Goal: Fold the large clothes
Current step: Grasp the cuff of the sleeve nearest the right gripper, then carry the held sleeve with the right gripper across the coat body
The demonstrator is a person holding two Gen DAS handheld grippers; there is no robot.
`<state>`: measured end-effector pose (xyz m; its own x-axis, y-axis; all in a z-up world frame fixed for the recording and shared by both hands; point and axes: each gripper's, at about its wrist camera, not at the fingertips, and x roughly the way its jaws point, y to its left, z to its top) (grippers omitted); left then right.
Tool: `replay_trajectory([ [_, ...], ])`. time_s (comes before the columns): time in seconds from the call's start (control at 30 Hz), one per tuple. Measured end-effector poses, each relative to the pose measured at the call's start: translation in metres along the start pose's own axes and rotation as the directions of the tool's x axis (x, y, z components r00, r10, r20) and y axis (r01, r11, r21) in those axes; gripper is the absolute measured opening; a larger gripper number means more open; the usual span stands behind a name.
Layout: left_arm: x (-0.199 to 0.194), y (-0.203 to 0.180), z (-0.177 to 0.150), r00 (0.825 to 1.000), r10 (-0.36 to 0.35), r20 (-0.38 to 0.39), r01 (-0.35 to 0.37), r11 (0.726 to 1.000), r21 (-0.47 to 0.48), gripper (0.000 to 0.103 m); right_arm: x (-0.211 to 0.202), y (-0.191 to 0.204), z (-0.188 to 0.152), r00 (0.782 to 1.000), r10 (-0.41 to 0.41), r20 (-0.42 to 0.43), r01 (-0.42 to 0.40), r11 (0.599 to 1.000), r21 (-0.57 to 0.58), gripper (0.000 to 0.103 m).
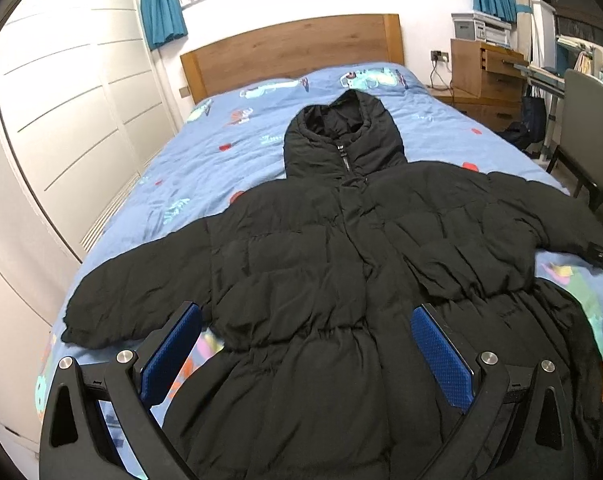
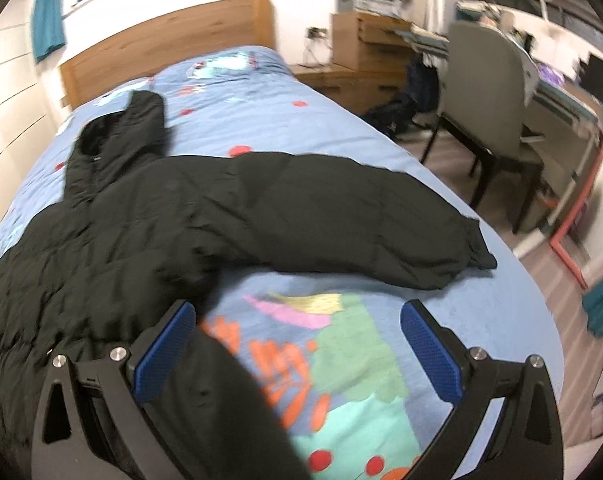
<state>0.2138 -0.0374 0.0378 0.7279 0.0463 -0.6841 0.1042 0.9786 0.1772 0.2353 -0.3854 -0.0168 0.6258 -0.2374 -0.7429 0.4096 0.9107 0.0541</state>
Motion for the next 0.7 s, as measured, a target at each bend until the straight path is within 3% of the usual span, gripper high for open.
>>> replay_trajectory([
  [0.23, 0.051, 0.004, 0.012, 0.997, -0.022, -0.069, 0.02, 0.999, -0.039, 0.102, 0.036, -0.047, 0.003, 0.999, 0.016, -0.04, -0.011, 0.99, 0.143, 0.103],
  [0.4, 0.078, 0.013, 0.013, 0.995, -0.011, -0.101, 0.003, 0.997, -0.078, 0.102, 0.063, -0.091, -0.002, 0.996, 0.055, -0.064, -0.034, 0.956, 0.29, 0.103],
  [0.53, 0.093, 0.019, 0.01, 0.992, 0.017, -0.122, -0.029, 0.996, -0.089, 0.102, 0.083, -0.121, -0.013, 0.989, 0.127, -0.07, -0.086, 0.903, 0.421, 0.102],
  [0.7, 0.104, 0.024, 0.007, 0.99, 0.025, -0.137, -0.038, 0.995, -0.093, 0.102, 0.106, -0.157, -0.026, 0.969, 0.247, 0.025, -0.212, 0.772, 0.6, 0.101],
])
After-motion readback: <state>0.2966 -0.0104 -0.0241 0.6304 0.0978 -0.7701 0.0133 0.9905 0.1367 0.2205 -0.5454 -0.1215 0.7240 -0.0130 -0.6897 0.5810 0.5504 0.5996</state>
